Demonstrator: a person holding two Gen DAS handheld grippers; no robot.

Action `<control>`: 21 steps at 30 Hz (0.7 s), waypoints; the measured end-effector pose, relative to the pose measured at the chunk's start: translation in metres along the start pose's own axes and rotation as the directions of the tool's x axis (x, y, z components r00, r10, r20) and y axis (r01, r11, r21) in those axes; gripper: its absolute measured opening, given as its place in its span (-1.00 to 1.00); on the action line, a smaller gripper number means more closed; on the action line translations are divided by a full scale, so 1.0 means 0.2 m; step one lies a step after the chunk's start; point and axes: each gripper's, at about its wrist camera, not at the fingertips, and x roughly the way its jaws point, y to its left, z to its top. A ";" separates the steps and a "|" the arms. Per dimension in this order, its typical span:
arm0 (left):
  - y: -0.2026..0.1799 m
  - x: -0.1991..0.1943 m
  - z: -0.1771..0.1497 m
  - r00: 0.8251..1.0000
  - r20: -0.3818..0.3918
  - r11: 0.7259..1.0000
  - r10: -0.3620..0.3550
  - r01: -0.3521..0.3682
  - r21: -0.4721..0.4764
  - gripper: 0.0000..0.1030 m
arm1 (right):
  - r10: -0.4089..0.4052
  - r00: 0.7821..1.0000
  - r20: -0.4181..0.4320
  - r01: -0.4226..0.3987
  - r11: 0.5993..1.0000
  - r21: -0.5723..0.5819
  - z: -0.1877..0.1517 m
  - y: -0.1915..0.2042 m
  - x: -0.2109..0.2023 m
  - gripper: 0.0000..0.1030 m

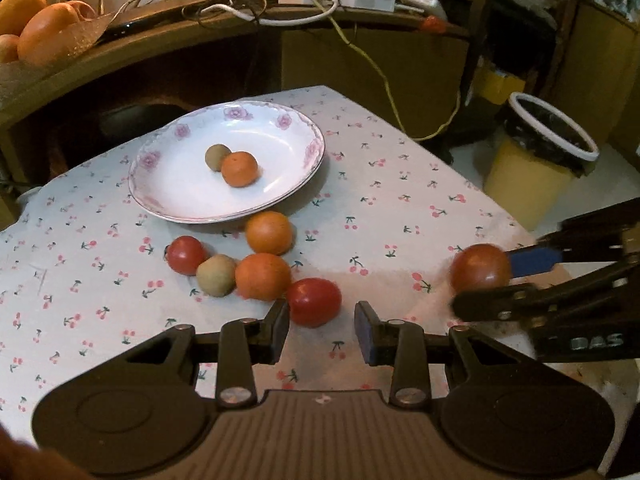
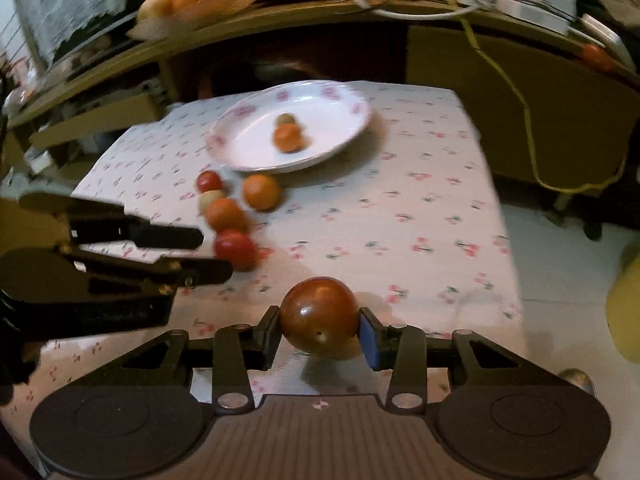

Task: Organize fruits
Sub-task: 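Grasp the red tomato with the left tool while right tool holds dark tomato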

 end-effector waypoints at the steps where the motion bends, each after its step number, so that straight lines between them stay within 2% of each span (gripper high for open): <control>1: -0.01 0.01 0.00 1.000 0.004 1.000 0.019 -0.019 -0.001 -0.21 | -0.002 1.000 0.001 0.002 1.000 0.009 -0.01 -0.02 -0.01 -0.20; 9: -0.07 0.10 0.00 0.997 0.005 0.996 0.083 -0.083 0.018 -0.25 | -0.011 1.000 0.008 0.011 1.000 0.022 -0.01 -0.09 -0.04 -0.19; 14: -0.09 0.04 -0.05 0.997 -0.002 0.997 0.072 -0.072 0.031 -0.26 | 0.009 1.000 0.008 -0.009 1.000 0.000 -0.01 -0.06 -0.05 -0.19; 21: -0.06 -0.13 -0.20 0.994 -0.041 0.993 0.099 -0.096 0.066 -0.26 | 0.069 0.997 -0.033 -0.072 0.989 -0.126 -0.08 0.11 -0.01 -0.20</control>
